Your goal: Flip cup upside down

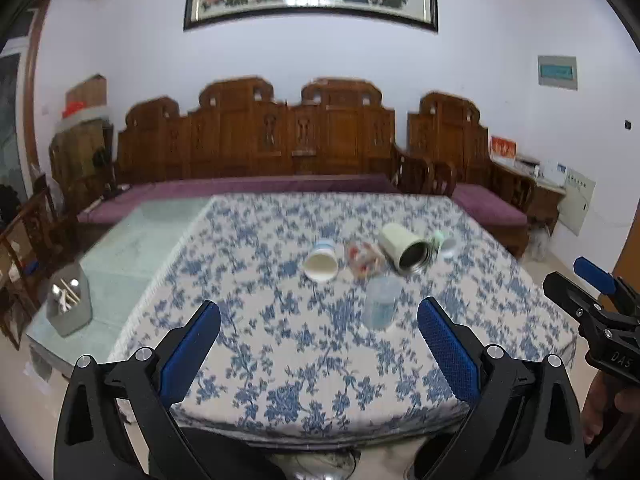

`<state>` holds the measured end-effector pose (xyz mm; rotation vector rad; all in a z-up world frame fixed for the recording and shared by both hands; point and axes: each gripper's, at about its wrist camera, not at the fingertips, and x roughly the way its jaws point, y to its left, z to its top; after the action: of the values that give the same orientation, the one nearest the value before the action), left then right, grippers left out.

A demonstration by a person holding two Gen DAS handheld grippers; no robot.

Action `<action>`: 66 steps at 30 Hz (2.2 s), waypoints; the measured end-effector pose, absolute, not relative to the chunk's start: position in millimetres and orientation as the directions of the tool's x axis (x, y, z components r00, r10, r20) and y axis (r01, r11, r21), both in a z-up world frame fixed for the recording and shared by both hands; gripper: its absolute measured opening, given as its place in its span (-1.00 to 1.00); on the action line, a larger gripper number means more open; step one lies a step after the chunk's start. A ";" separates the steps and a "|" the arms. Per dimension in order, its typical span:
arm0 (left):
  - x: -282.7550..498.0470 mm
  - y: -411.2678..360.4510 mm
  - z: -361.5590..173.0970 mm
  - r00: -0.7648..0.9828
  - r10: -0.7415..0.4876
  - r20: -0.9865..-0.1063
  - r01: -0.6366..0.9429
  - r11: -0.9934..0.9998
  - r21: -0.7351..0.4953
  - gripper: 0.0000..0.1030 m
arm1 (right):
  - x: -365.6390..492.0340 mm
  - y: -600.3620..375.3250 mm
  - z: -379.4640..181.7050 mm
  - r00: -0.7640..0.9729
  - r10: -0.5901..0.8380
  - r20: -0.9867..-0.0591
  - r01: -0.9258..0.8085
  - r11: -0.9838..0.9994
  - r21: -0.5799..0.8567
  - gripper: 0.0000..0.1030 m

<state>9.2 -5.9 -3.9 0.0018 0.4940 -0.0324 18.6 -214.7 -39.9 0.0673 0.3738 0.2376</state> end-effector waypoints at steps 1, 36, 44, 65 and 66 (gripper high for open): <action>6.0 -6.6 -0.4 0.886 -0.027 -0.463 0.029 1.000 -0.002 0.85 | 15.1 -215.1 -35.7 0.909 0.238 -0.342 -0.215 0.971 0.104 0.95; -5.6 -9.7 13.2 0.908 -0.018 -0.419 0.020 1.000 0.001 0.85 | 9.5 -209.9 -37.1 0.913 0.228 -0.338 -0.206 0.974 0.100 0.95; -5.5 -9.6 13.7 0.908 -0.017 -0.418 0.019 1.000 0.001 0.85 | 10.1 -210.3 -38.6 0.912 0.229 -0.341 -0.207 0.973 0.101 0.95; -11.3 -10.9 14.8 0.913 -0.022 -0.407 0.022 1.000 -0.005 0.85 | 9.5 -209.6 -38.8 0.912 0.229 -0.341 -0.206 0.973 0.103 0.95; -11.2 -10.9 14.7 0.913 -0.022 -0.407 0.023 1.000 -0.004 0.85 | 10.0 -209.4 -38.1 0.911 0.229 -0.342 -0.206 0.973 0.102 0.95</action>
<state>-11.2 -10.9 14.7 0.0008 0.4197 -0.0233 10.0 -209.4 -38.1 0.0642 0.3597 0.2246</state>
